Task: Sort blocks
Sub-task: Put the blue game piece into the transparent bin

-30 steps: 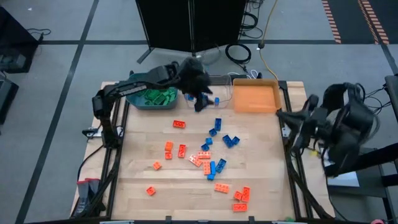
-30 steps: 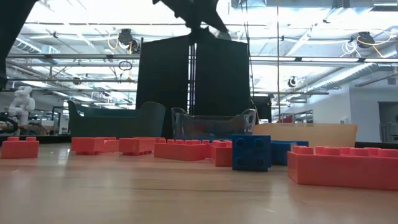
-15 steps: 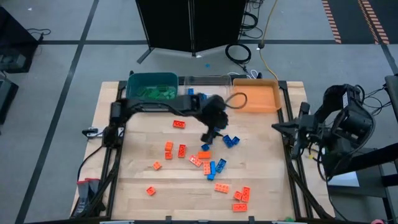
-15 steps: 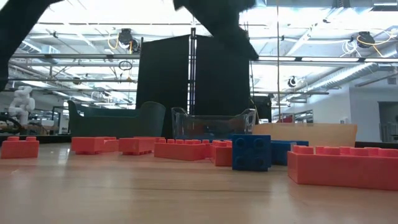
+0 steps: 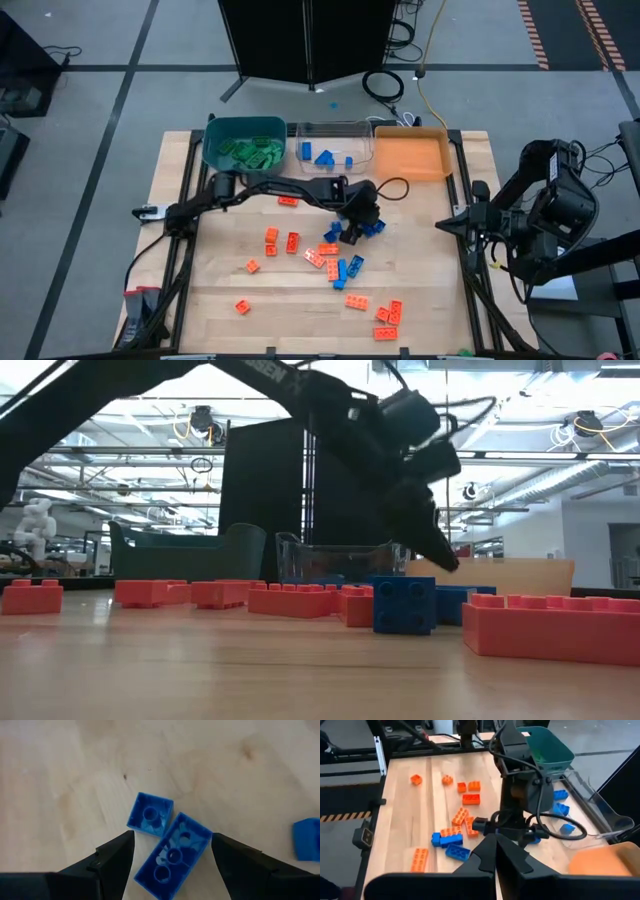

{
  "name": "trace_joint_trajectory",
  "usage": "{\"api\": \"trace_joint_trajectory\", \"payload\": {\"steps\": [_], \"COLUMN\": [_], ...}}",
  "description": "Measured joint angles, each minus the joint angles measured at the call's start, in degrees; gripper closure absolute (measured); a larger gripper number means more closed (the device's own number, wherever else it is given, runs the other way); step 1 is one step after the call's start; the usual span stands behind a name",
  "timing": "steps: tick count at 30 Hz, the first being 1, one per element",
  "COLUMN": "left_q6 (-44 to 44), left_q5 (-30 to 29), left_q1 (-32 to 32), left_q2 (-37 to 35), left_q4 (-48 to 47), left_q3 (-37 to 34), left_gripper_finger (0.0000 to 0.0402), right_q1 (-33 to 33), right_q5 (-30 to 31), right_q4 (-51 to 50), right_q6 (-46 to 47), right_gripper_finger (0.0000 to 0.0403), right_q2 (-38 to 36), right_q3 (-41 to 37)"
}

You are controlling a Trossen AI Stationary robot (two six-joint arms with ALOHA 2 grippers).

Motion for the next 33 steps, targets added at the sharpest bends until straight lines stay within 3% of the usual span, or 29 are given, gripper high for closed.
{"api": "trace_joint_trajectory", "payload": {"steps": [26, 30, 33], "left_q6": [-1.54, -1.81, -4.08], "left_q5": [-1.04, -2.28, -2.28], "left_q1": [-0.51, -0.81, -0.83], "left_q2": [5.06, 4.79, 4.62], "left_q4": [-2.73, -2.89, -3.05], "left_q3": [0.45, 0.34, 0.25], "left_gripper_finger": [0.0132, 0.0154, 0.0194], "right_q1": [0.00, 0.00, 0.00], "right_q5": [-1.02, -1.02, -0.89], "right_q4": [1.28, 1.67, 1.65], "right_q6": [0.66, 0.72, 1.06], "right_gripper_finger": [0.0402, 0.0402, 0.0402], "right_q2": [0.04, 0.19, 0.19], "right_q3": [0.00, 0.00, 0.00]}}
